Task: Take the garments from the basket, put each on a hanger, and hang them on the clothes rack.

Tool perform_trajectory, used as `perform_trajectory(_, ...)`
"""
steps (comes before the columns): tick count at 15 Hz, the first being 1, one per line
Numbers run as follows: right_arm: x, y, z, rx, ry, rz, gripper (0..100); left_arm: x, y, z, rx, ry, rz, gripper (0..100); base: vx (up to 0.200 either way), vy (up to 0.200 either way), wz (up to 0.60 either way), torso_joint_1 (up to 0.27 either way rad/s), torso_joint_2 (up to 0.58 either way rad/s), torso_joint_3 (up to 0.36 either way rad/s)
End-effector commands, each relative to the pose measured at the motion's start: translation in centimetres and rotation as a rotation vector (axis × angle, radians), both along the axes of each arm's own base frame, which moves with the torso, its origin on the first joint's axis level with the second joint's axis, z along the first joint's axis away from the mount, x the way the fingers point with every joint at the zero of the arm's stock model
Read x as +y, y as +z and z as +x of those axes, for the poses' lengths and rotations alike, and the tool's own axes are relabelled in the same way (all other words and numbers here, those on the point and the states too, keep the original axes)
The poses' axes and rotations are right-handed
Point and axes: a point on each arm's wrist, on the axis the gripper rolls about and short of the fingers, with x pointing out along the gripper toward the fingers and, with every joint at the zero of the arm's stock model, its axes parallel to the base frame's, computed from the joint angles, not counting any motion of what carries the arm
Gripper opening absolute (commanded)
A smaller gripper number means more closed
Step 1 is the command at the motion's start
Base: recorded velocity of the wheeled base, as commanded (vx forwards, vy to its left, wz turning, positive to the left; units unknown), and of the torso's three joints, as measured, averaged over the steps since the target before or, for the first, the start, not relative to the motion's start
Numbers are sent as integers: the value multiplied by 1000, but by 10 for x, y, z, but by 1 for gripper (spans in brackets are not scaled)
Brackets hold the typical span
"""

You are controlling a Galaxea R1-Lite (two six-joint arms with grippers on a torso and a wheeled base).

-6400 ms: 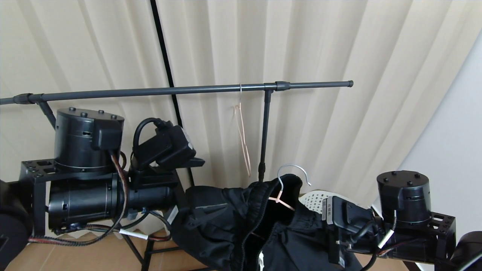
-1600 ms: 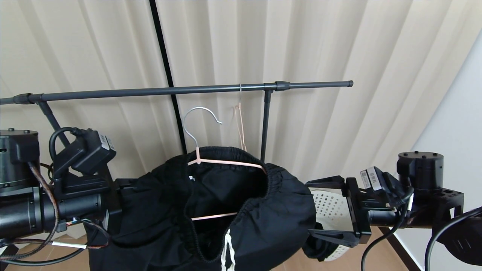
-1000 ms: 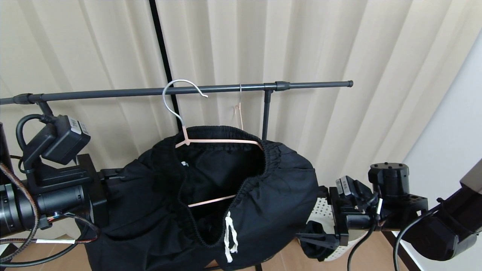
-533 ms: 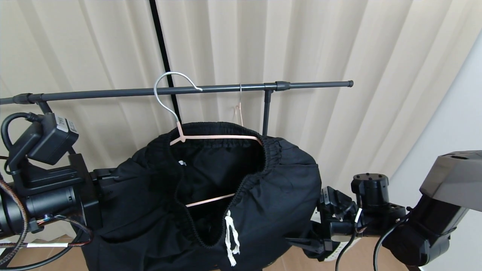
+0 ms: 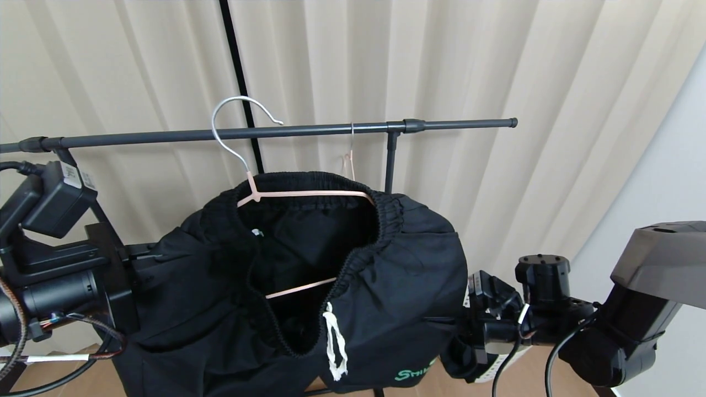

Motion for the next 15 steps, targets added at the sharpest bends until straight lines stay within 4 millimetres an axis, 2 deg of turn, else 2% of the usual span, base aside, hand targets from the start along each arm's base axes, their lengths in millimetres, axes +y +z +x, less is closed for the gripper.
perform_trajectory(1,-5,2,3,-10,-17,2,0,2,2,-3,-10,10,-2,0,0,0,0,0,0,0)
perform_trajectory(6,-13,4,8,-23,-48,3,0,6,3,-6,-20,29,-5,0,0,0,0,0,0,0)
perform_trajectory(10,-12,1,4,-5,-61,-17,0,7,0,-5,-6,35,-3,0,0,0,0,0,0,0)
perform_trajectory(11,-11,1,4,-7,-60,-16,100,7,-2,-5,0,38,-2,0,0,0,0,0,0,0)
perform_trajectory(15,-12,10,0,-82,-42,-31,100,20,-8,-4,24,112,-1,0,0,0,0,0,0,0)
